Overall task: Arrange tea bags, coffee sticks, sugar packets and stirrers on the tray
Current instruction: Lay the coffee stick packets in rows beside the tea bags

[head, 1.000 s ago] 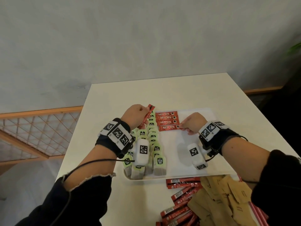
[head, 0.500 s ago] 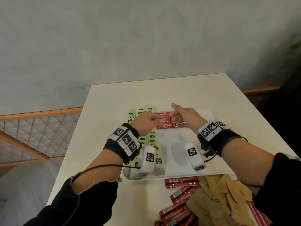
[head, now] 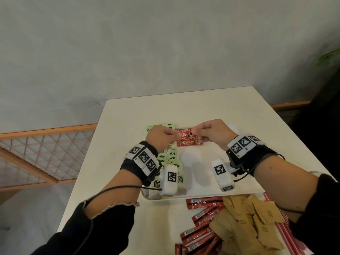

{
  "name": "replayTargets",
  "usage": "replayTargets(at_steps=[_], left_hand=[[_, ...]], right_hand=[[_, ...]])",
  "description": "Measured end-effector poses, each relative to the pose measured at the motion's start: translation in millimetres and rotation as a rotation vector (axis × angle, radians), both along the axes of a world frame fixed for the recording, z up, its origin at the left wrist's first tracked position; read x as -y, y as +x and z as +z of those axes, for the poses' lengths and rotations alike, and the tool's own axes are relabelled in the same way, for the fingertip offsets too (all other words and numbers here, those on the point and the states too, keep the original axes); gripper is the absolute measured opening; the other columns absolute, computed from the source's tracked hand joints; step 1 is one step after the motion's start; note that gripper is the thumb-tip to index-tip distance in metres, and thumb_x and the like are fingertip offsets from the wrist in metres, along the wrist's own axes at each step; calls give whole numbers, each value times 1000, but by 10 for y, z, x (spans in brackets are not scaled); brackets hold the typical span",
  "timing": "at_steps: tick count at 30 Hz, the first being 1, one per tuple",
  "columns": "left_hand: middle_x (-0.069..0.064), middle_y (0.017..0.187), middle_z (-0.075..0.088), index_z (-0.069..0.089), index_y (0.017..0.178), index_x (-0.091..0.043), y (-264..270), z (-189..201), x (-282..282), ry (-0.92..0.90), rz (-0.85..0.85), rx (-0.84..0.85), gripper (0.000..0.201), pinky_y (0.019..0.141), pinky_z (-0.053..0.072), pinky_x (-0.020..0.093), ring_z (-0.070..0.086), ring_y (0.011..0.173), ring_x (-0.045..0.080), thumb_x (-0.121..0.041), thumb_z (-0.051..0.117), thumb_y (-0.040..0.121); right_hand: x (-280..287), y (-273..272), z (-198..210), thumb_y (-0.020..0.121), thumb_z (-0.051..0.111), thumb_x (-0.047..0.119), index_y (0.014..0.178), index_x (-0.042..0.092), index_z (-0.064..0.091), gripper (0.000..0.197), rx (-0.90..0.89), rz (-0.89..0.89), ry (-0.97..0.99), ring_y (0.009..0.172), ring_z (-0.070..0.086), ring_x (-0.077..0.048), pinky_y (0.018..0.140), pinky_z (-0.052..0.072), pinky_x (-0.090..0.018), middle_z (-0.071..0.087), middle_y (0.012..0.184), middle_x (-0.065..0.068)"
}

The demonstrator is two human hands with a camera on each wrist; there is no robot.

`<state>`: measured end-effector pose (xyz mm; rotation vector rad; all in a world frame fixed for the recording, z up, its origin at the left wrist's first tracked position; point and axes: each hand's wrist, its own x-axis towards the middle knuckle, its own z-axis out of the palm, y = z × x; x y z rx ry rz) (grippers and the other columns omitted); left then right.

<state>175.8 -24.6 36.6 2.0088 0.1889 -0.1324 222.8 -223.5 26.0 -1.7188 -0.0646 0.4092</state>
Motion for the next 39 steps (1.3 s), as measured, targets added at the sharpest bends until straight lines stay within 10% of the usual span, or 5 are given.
replayTargets(at_steps=[6,28,39], left_hand=[[-8,68,68,74,80,-21,53,21,-42,122,120,44,15,62,49,26,54,59,11,-27,65,90],[-6,78,71,70,89,-21,-37,130,-187,254,61,69,14,63,46,24,57,63,8,-28,59,92],[-9,82,64,69,89,-24,-905,263,58,477,-213,-16,11,63,43,25,58,74,10,-34,66,87]], right_hand=[[216,24,-161,81,76,9,92,-3,72,17,-76,-49,-131,59,61,-13,66,58,-27,68,71,-10],[161,-21,-384,79,78,17,81,10,52,27,-72,-174,-450,60,58,-19,69,57,-37,62,73,-10],[343,-1131,-77,79,78,18,95,13,70,18,64,214,-351,69,61,-15,63,52,-25,66,88,-8]])
